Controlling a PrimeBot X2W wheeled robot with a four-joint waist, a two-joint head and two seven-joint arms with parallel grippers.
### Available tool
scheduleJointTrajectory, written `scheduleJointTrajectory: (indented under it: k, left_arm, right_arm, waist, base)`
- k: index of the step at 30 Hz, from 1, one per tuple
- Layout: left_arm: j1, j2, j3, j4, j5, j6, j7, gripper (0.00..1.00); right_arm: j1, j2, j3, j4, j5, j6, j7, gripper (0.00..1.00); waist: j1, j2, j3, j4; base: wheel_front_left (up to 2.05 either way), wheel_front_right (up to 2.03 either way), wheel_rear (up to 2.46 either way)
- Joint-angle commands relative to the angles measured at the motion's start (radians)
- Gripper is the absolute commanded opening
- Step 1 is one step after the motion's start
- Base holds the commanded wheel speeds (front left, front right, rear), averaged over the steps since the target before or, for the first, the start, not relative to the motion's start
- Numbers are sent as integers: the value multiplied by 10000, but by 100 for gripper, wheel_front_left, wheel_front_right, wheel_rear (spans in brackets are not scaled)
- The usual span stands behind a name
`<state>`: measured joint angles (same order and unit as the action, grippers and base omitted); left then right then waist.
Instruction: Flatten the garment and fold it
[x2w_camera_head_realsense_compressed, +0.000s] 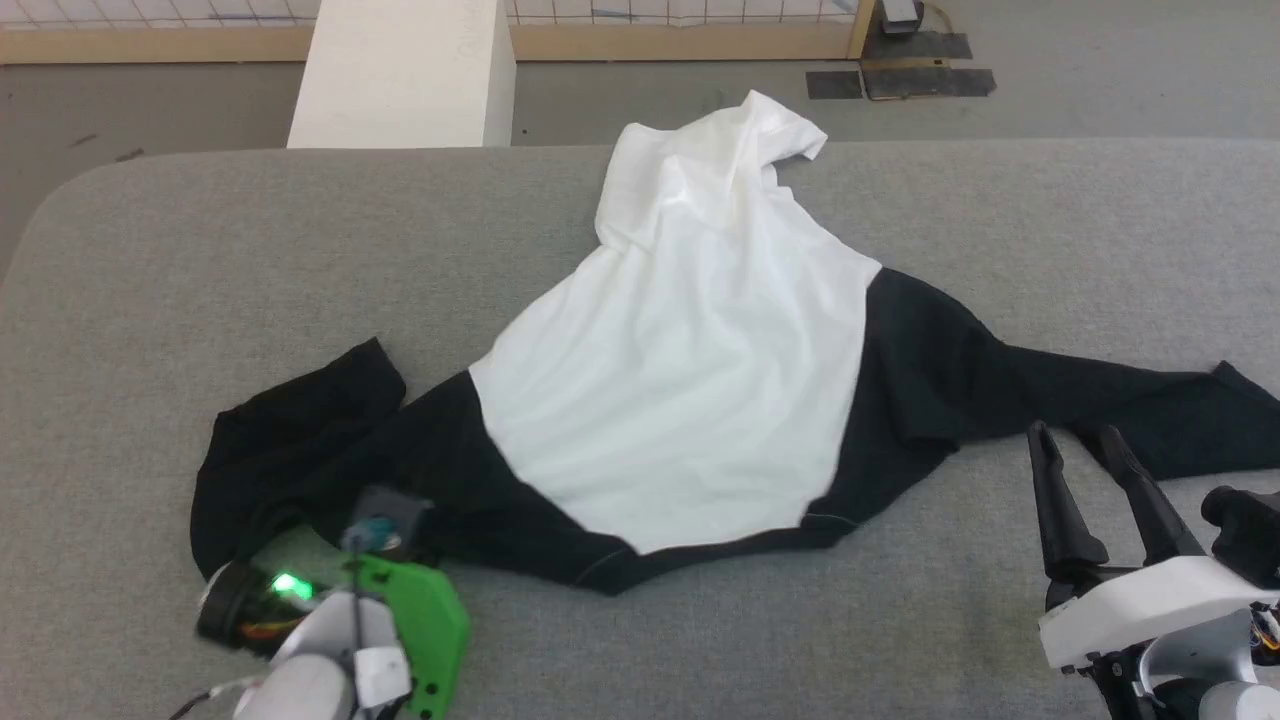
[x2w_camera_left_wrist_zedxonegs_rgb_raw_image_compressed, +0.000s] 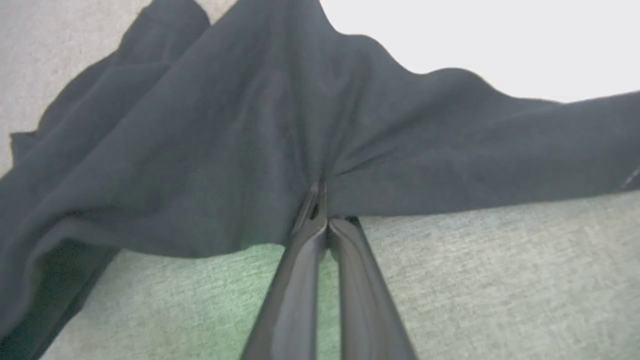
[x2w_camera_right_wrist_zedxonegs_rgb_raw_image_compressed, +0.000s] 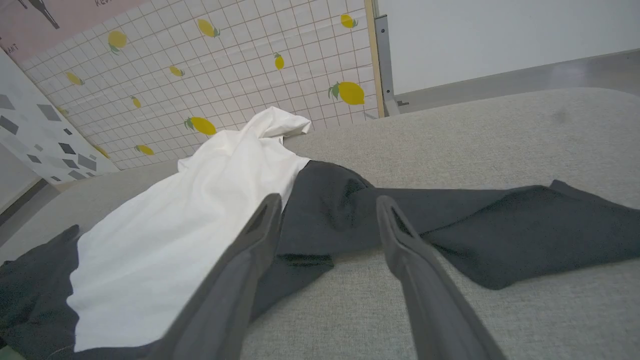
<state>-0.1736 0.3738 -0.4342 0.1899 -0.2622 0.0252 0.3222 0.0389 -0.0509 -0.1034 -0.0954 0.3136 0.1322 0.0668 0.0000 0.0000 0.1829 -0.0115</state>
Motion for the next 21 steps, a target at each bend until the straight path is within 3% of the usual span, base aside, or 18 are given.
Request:
scheduleJointTrajectory:
  k: [1, 6, 10, 15, 21]
  left_arm:
    - [394, 119, 287, 31, -198, 286, -124, 0]
    - [1012, 337, 1033, -207, -596, 836, -505, 0]
    - [1124, 353, 1358, -224, -810, 1051, -711, 0]
    - [899, 221, 1540, -101, -962, 1183, -973, 0]
    - [560, -4, 1362, 110, -1034, 1048, -1103, 0]
  right_arm:
    - [-140, 7, -33, 47, -10, -15, -12, 100]
    - [-69, 7, 2, 257, -433, -15, 494, 100]
    - [-298, -8, 239, 613, -1864, -15, 1357, 100]
    - [-909, -686, 1185, 1343, -3248, -15, 2367, 100]
    - [-1509, -1531, 2189, 2501, -3736, -15, 3344, 100]
  waist:
    - [0, 0, -70, 87]
    - [0, 0, -136, 310]
    - [0, 0, -79, 411]
    - [0, 0, 103, 582]
    - [0, 0, 261, 729]
  base:
    - [0, 0, 0]
    - [0, 0, 0]
    - [0, 0, 0]
    - [0, 0, 0]
    - [0, 0, 0]
